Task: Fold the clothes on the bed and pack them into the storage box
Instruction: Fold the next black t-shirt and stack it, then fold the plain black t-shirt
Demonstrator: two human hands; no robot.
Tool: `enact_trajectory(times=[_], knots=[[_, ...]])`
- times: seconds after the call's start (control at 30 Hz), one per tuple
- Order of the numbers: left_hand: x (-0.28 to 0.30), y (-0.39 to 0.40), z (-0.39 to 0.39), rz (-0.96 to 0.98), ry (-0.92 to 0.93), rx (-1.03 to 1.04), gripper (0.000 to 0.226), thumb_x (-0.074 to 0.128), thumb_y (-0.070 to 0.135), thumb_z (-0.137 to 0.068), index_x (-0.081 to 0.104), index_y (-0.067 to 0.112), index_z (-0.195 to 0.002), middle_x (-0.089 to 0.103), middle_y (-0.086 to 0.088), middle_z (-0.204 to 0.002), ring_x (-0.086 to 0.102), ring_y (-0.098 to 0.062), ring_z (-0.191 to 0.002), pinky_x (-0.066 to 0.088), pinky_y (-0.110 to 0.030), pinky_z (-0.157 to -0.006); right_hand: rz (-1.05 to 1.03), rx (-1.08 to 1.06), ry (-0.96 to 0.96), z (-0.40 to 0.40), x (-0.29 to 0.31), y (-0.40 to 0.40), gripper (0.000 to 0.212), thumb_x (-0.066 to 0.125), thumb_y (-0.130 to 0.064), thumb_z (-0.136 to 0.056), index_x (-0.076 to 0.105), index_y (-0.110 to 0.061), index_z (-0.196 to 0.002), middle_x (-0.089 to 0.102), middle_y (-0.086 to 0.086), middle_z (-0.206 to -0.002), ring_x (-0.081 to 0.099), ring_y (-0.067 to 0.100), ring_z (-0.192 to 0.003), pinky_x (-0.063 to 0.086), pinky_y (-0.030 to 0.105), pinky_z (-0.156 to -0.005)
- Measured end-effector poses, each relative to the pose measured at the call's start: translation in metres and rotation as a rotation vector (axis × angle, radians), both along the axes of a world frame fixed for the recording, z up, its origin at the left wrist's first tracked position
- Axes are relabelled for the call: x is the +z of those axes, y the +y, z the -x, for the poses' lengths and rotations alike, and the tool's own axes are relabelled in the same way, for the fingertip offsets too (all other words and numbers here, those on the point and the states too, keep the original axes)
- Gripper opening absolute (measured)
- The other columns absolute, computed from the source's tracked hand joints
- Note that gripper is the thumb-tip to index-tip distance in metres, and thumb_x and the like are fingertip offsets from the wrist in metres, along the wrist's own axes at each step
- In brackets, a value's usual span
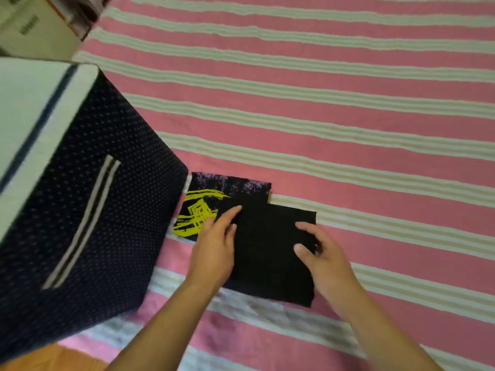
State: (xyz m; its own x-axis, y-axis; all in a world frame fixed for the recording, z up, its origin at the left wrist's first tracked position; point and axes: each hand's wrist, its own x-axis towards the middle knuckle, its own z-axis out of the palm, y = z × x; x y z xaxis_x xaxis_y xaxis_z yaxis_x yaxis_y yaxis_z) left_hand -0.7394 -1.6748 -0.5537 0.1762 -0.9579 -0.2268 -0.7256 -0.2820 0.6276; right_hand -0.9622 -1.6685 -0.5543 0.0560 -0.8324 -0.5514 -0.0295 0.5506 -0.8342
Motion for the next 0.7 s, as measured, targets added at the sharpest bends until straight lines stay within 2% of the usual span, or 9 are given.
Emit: enact_trajectory(times=[0.1, 0.17, 0.23, 0.3, 0.33, 0.43, 0.5, 0.6, 0.7], knots=[[0.021, -0.036, -0.053, 0.102, -0.137, 0.023, 0.043, 0.044, 0.026, -0.107, 0.048, 0.046, -0.145, 0.047, 0.004, -0.114, 0.053, -0.012, -0.089, 0.044, -0.03, -0.082, 0.151, 0.093, 0.069, -0.057, 0.003, -0.04, 0.04, 0.063, -0.01, -0.097, 0.061, -0.043, -0.12, 0.063, -0.02, -0.118, 0.064, 0.0, -0.103, 0.058, 0.025, -0.086], [0.01, -0.058, -0.075, 0.073, -0.197, 0.019, 0.045, 0.042, 0.028, -0.108, 0.042, 0.047, -0.149, 0.044, 0.005, -0.119, 0.053, -0.013, -0.087, 0.042, -0.032, -0.077, 0.183, 0.114, 0.138, -0.08, -0.012, -0.061, 0.038, 0.061, -0.013, -0.099, 0.058, -0.04, -0.125, 0.06, -0.014, -0.121, 0.063, 0.007, -0.105, 0.058, 0.032, -0.089], [-0.016, -0.068, -0.088, -0.09, -0.38, 0.003, 0.05, 0.04, 0.033, -0.107, 0.032, 0.043, -0.155, 0.036, -0.003, -0.143, 0.051, -0.024, -0.111, 0.045, -0.041, -0.09, 0.144, 0.204, 0.296, -0.091, -0.034, -0.074, 0.042, 0.058, -0.013, -0.1, 0.053, -0.035, -0.135, 0.051, -0.003, -0.129, 0.06, 0.014, -0.104, 0.055, 0.037, -0.095], [-0.041, -0.063, -0.089, -0.172, -0.588, -0.058, 0.055, 0.038, 0.04, -0.106, 0.024, 0.035, -0.159, 0.015, -0.014, -0.162, 0.028, -0.035, -0.142, 0.032, -0.05, -0.114, 0.073, 0.328, 0.478, -0.094, -0.049, -0.074, 0.049, 0.056, -0.017, -0.101, 0.043, -0.03, -0.147, 0.038, 0.0, -0.133, 0.056, 0.02, -0.113, 0.05, 0.035, -0.102], [-0.049, -0.06, -0.084, -0.142, -0.621, -0.118, 0.057, 0.035, 0.043, -0.106, 0.022, 0.032, -0.16, 0.008, -0.015, -0.166, 0.015, -0.037, -0.15, 0.023, -0.051, -0.12, 0.093, 0.348, 0.579, -0.094, -0.054, -0.07, 0.053, 0.056, -0.02, -0.101, 0.039, -0.029, -0.15, 0.033, 0.0, -0.136, 0.051, 0.022, -0.122, 0.048, 0.034, -0.104], [-0.066, -0.057, -0.058, -0.015, -0.599, -0.34, 0.06, 0.02, 0.053, -0.105, 0.011, 0.035, -0.161, 0.0, -0.01, -0.17, -0.004, -0.034, -0.156, 0.003, -0.052, -0.126, 0.412, 0.36, 0.919, -0.096, -0.051, -0.059, 0.062, 0.055, -0.025, -0.1, 0.029, -0.024, -0.156, 0.02, 0.004, -0.157, 0.026, 0.024, -0.143, 0.038, 0.037, -0.112], [-0.083, -0.062, -0.049, -0.027, -0.597, -0.406, 0.063, 0.008, 0.059, -0.101, -0.001, 0.039, -0.16, -0.008, -0.006, -0.169, -0.012, -0.032, -0.155, -0.002, -0.055, -0.125, 0.583, 0.517, 1.063, -0.107, -0.058, -0.058, 0.062, 0.045, -0.034, -0.103, 0.021, -0.021, -0.159, 0.011, 0.008, -0.166, 0.009, 0.03, -0.153, 0.023, 0.045, -0.121], [-0.11, -0.069, -0.054, -0.045, -0.633, -0.426, 0.062, 0.002, 0.06, -0.1, -0.011, 0.041, -0.158, -0.015, -0.002, -0.169, -0.018, -0.03, -0.154, -0.003, -0.059, -0.123, 0.498, 0.752, 1.132, -0.113, -0.086, -0.063, 0.065, 0.02, -0.05, -0.103, 0.007, -0.022, -0.16, -0.003, 0.005, -0.168, -0.006, 0.032, -0.154, 0.011, 0.052, -0.124], [-0.121, -0.073, -0.058, -0.072, -0.649, -0.468, 0.061, 0.005, 0.06, -0.101, -0.014, 0.043, -0.157, -0.022, 0.001, -0.167, -0.023, -0.029, -0.153, -0.01, -0.058, -0.122, 0.339, 0.878, 1.111, -0.104, -0.108, -0.068, 0.068, 0.012, -0.059, -0.102, -0.014, -0.029, -0.157, -0.027, -0.004, -0.163, -0.018, 0.03, -0.153, 0.001, 0.051, -0.125]])
